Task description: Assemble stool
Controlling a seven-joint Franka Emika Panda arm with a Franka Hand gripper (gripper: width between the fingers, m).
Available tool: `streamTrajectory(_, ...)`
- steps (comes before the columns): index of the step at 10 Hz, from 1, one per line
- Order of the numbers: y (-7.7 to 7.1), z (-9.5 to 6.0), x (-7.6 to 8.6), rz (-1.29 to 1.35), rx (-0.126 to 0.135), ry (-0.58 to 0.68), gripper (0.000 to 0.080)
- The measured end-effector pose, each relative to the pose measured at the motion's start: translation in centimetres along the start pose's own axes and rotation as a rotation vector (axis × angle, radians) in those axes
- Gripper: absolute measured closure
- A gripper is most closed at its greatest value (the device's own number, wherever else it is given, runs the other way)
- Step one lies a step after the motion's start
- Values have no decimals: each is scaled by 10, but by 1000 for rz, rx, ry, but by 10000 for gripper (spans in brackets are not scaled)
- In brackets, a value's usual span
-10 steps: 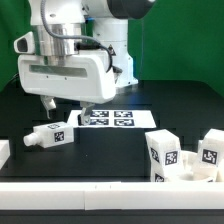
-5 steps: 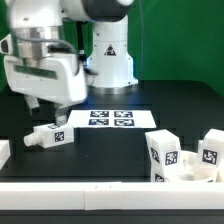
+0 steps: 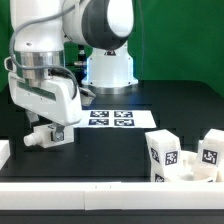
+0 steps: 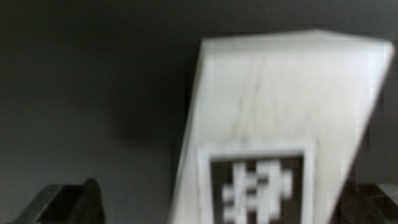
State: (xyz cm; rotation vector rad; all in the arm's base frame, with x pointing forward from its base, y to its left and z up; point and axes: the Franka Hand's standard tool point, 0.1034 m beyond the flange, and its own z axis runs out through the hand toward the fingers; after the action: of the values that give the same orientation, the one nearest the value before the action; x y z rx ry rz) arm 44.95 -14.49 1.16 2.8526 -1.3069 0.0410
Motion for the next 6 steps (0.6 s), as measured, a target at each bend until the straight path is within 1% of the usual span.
streamTrajectory(1, -5, 3, -5, 8, -2, -6, 151)
streamTrajectory(2, -4, 3, -4, 2, -3, -5, 151)
streamTrajectory(3, -3, 3, -4, -15, -3, -5, 279)
streamTrajectory(4, -3, 3, -4, -14, -3, -5, 279)
streamTrajectory(5, -3, 3, -3, -65, -5, -5, 417)
streamTrajectory(6, -2, 3, -3, -145, -5, -4, 489)
